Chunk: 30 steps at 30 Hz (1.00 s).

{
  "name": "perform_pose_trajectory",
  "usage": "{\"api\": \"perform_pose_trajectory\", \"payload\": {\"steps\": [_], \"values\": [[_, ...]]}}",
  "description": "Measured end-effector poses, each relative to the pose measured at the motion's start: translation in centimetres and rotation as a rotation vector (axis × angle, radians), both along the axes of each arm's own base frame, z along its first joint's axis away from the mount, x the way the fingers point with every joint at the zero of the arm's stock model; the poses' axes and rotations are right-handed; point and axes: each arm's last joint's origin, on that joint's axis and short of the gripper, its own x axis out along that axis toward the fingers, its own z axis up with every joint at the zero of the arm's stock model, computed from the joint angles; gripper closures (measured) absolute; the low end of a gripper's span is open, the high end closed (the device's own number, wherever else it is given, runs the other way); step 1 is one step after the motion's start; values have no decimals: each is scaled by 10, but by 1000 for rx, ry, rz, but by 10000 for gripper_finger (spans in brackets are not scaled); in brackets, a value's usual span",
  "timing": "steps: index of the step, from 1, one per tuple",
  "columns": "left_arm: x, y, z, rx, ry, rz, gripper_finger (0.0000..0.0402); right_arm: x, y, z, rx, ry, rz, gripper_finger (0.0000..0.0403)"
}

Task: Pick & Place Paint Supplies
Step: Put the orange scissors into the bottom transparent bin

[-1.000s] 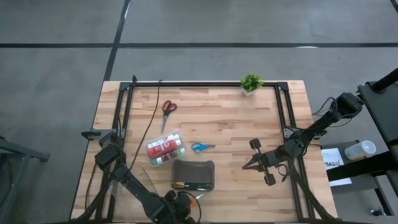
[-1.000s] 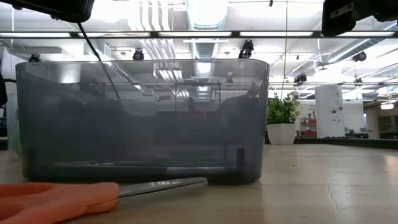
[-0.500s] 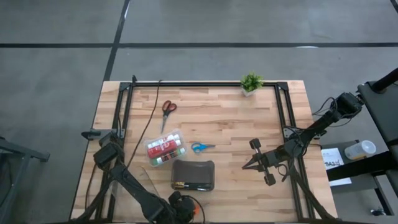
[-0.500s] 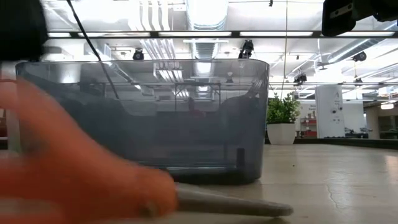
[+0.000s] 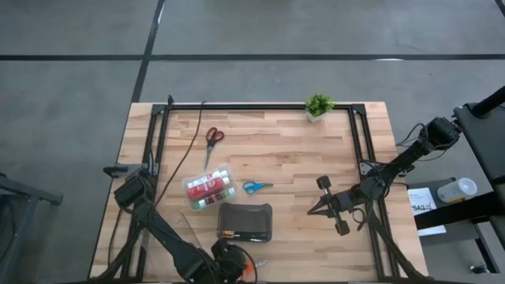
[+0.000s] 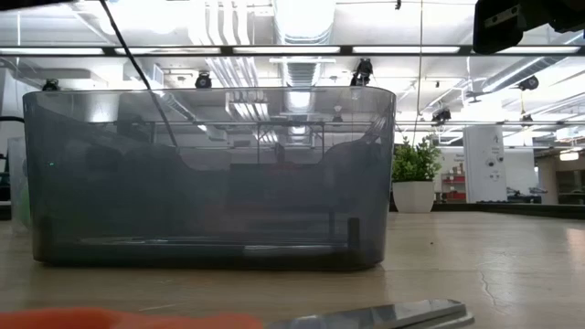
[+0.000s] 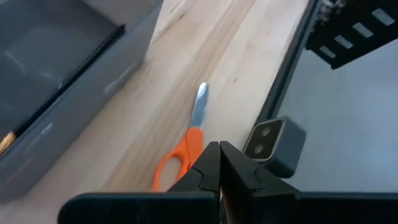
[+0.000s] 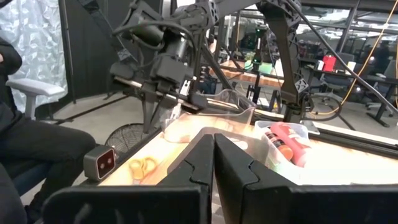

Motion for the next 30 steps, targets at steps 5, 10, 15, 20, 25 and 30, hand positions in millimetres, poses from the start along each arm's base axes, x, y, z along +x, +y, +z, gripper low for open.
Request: {"api": "perform_pose_trajectory", "payload": {"steps": [5, 10, 15, 20, 25, 30], "values": [[-9, 3, -19, -53, 68, 52, 377, 0, 0, 0, 0, 0, 1, 395], [-15, 6, -41, -118, 103, 70, 327, 0, 0, 0, 0, 0, 1, 395], [-18, 9, -56, -146, 88, 66, 293, 0, 0, 0, 0, 0, 1, 395], [-21, 12, -64, -132, 96, 62, 289, 0, 0, 0, 0, 0, 0, 395], [-22, 15, -68, -129, 101, 65, 289, 0, 0, 0, 0, 0, 0, 395], [-22, 16, -68, -109, 107, 43, 288, 0, 0, 0, 0, 0, 0, 395]]}}
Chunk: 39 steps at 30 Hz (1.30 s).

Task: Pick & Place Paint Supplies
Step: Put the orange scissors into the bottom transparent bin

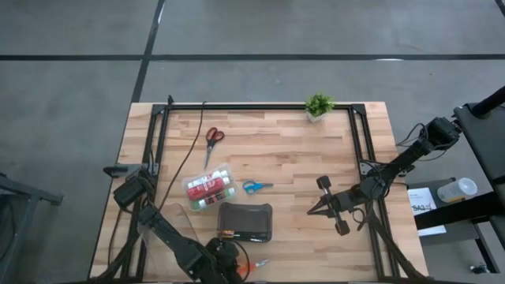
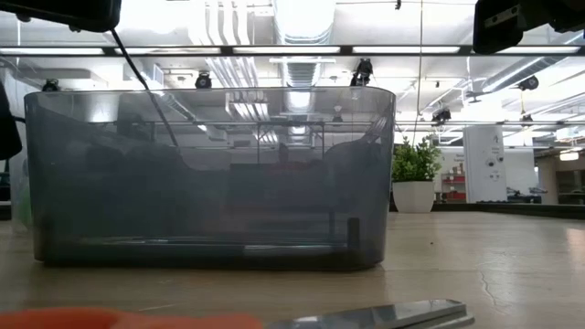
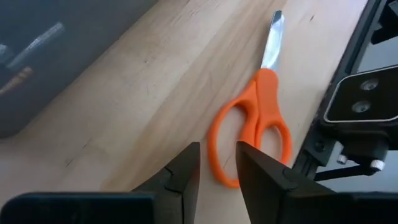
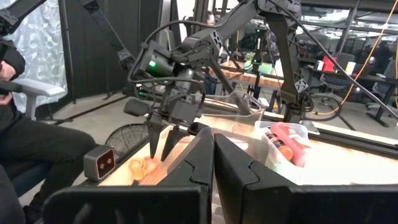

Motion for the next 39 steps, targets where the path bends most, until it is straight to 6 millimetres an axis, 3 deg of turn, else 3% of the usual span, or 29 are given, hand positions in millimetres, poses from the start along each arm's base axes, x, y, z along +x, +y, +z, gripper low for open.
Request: {"api": "perform_pose_trajectory", "payload": {"steps": [5, 11, 15, 27, 39], "values": [[1, -1, 8, -4, -10, 1, 288, 0, 0, 0, 0, 0, -1, 395], [13, -12, 43, -34, -124, -43, 288, 0, 0, 0, 0, 0, -1, 395], [15, -15, 44, -68, -146, -40, 288, 0, 0, 0, 0, 0, -1, 395], [11, -15, 2, -106, -103, 6, 288, 0, 0, 0, 0, 0, 0, 395], [7, -3, -10, -62, -34, 41, 288, 0, 0, 0, 0, 0, 0, 395]]}}
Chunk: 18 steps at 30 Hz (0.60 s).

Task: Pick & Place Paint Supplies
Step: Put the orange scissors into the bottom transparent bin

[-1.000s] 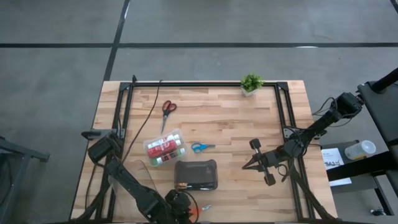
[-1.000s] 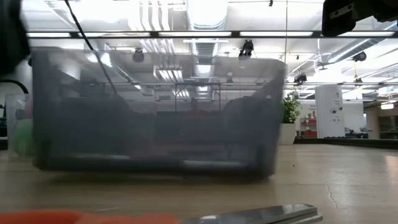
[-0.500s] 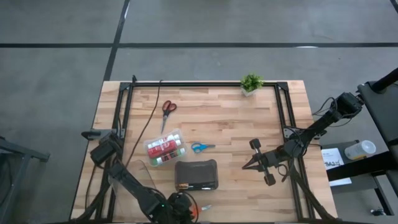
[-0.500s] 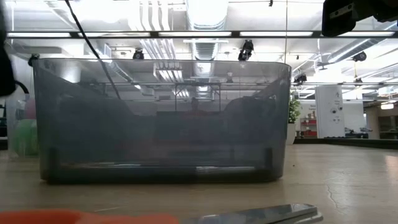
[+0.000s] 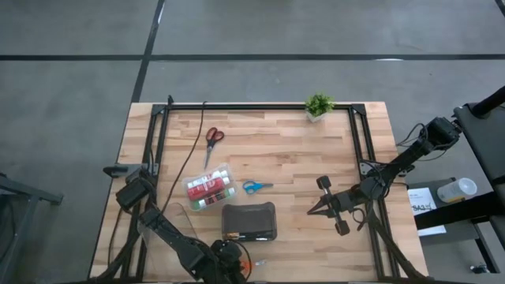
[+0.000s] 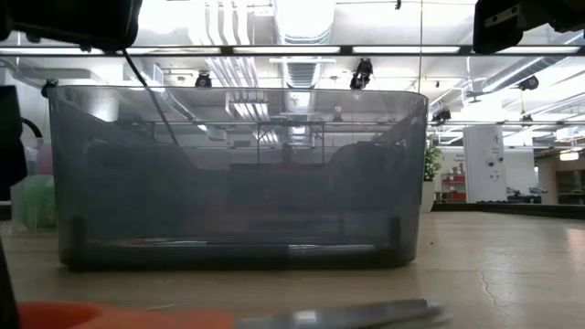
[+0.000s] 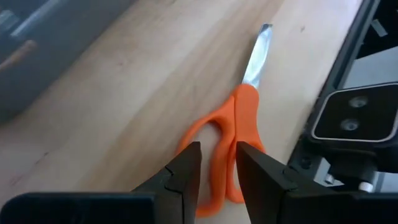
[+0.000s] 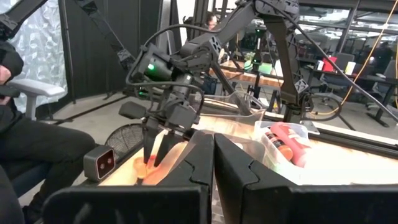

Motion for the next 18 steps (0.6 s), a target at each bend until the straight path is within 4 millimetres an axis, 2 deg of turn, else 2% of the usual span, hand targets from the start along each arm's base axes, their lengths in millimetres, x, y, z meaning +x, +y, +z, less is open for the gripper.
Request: {"api": "perform_pose_trajectory", "payload": {"steps": [12, 18], "values": [[-11, 16, 9, 67, 129, 12, 288, 0, 0, 0, 0, 0, 0, 395], [-12, 17, 10, 72, 132, 14, 288, 0, 0, 0, 0, 0, 0, 395]]}}
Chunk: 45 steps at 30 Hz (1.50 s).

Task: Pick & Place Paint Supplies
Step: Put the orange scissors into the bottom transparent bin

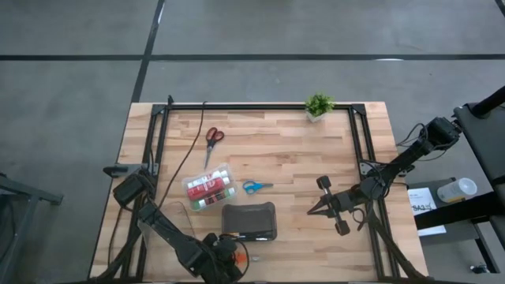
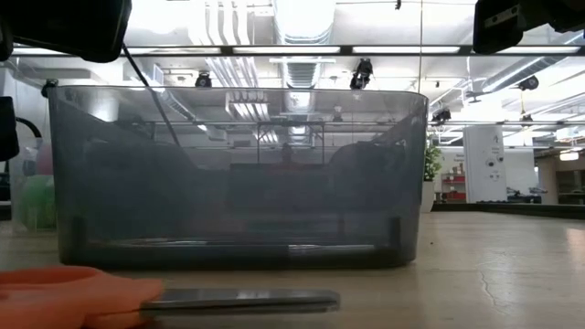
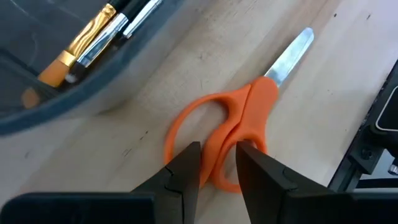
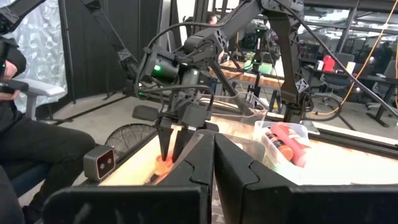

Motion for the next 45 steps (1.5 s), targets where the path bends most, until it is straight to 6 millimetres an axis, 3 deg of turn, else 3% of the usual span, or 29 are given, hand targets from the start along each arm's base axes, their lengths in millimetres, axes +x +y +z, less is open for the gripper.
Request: {"api": "perform_pose_trajectory", "payload": {"steps": [8, 17, 29, 39, 45], "values": [[1, -1, 2, -32, -10, 36, 288, 0, 0, 0, 0, 0, -1, 395], [7, -9, 21, -65, -38, 31, 288, 0, 0, 0, 0, 0, -1, 395], [3, -6, 17, -45, 0, 77, 288, 0, 0, 0, 0, 0, 0, 395], [14, -18, 23, -138, -134, 21, 288, 0, 0, 0, 0, 0, 0, 395], [17, -22, 8, -147, -126, 22, 288, 0, 0, 0, 0, 0, 0, 395]]}}
